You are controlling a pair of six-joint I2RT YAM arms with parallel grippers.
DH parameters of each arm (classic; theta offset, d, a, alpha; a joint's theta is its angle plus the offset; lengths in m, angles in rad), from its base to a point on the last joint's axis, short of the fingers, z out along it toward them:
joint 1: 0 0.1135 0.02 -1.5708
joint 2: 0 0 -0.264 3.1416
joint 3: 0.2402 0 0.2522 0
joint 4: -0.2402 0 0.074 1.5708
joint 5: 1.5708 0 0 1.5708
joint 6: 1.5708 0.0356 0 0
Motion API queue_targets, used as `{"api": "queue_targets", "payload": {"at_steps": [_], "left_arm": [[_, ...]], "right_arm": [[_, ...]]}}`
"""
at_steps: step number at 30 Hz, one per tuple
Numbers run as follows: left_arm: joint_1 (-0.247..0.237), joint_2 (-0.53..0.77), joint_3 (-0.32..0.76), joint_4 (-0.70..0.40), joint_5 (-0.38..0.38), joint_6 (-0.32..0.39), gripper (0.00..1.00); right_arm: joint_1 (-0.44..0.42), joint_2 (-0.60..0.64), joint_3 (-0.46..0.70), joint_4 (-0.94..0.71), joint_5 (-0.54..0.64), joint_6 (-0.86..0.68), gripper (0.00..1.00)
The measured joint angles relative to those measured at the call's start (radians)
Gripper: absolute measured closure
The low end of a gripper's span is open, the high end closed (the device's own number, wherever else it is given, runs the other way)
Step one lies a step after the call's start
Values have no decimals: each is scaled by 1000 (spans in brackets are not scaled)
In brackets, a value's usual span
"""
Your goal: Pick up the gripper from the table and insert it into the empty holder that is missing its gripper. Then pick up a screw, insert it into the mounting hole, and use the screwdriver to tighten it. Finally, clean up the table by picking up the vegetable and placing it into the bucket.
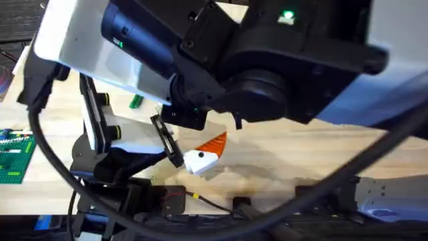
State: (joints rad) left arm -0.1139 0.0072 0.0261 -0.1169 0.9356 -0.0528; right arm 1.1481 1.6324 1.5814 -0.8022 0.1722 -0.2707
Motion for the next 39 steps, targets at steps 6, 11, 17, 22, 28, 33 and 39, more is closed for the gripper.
{"api": "queue_targets", "payload": {"at_steps": [6,11,17,22,28,33,39], "left_arm": [[0,0,0,0,0,0,8],[0,0,0,0,0,0,8],[0,0,0,0,0,0,9],[0,0,0,0,1,0,8],[0,0,0,0,2,0,7],[0,0,0,0,3,0,8],[0,0,0,0,4,0,9]], "right_arm": [[0,-14,0,0,0,0,994],[0,-17,2,-2,0,0,994],[0,-17,28,-6,14,0,994],[0,-17,44,-14,26,-11,994],[0,-17,52,-22,26,-11,994],[0,-17,52,-34,8,-6,994],[0,-17,44,-35,-5,2,994]]}}
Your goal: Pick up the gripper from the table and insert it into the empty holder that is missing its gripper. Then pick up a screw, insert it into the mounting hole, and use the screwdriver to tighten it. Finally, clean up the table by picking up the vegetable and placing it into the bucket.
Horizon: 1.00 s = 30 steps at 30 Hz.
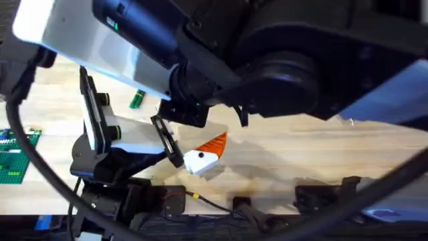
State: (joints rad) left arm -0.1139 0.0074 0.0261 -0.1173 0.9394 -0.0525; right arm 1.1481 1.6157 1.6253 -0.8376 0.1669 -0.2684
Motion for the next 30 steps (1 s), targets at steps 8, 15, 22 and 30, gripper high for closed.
{"api": "queue_targets", "payload": {"at_steps": [8,15,22,30], "left_arm": [[0,0,0,0,0,0,8],[0,0,0,0,0,0,8],[0,0,0,0,0,0,8],[0,0,0,0,0,0,7]], "right_arm": [[-6,0,-8,-1,-3,2,994],[-11,0,-14,1,-3,3,994],[-17,0,-15,8,-13,10,994],[-17,0,-15,9,-42,14,994]]}}
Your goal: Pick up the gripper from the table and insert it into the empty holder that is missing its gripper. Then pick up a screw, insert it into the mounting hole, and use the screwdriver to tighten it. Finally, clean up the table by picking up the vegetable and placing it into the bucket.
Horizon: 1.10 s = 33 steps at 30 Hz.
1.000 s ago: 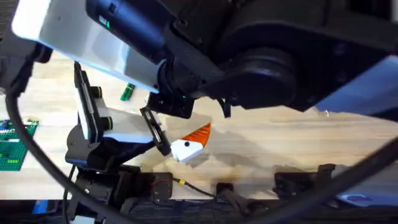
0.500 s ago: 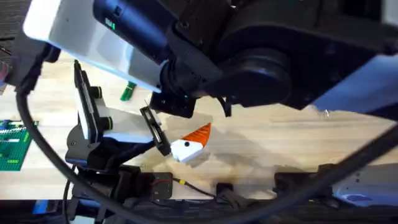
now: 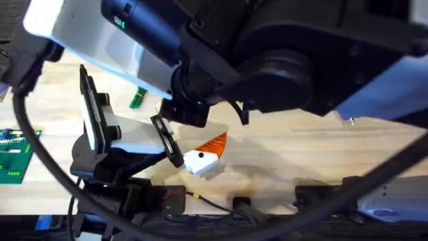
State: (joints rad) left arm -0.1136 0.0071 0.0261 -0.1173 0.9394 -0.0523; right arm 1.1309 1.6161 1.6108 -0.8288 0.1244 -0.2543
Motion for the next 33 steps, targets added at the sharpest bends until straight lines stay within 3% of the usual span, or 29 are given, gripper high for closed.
{"api": "queue_targets", "payload": {"at_steps": [33], "left_arm": [[0,0,0,0,0,0,7]], "right_arm": [[-13,32,-4,0,-10,15,994]]}}
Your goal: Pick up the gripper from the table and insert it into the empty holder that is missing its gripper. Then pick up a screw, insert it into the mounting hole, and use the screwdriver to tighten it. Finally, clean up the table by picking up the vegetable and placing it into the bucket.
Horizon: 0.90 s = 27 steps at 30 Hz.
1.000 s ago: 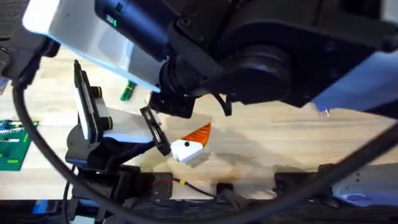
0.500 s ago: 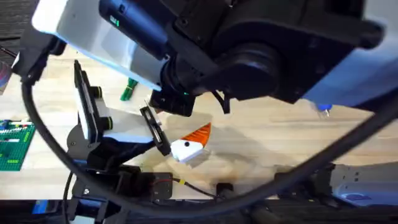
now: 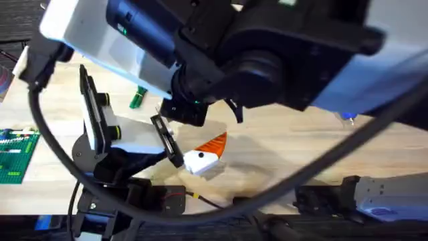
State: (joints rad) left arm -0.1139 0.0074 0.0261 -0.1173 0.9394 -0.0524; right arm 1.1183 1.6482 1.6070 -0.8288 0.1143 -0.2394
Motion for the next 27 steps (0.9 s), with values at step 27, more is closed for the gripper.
{"api": "queue_targets", "payload": {"at_steps": [27], "left_arm": [[0,0,0,-2,0,-23,7]], "right_arm": [[-8,-9,-32,16,-2,0,994]]}}
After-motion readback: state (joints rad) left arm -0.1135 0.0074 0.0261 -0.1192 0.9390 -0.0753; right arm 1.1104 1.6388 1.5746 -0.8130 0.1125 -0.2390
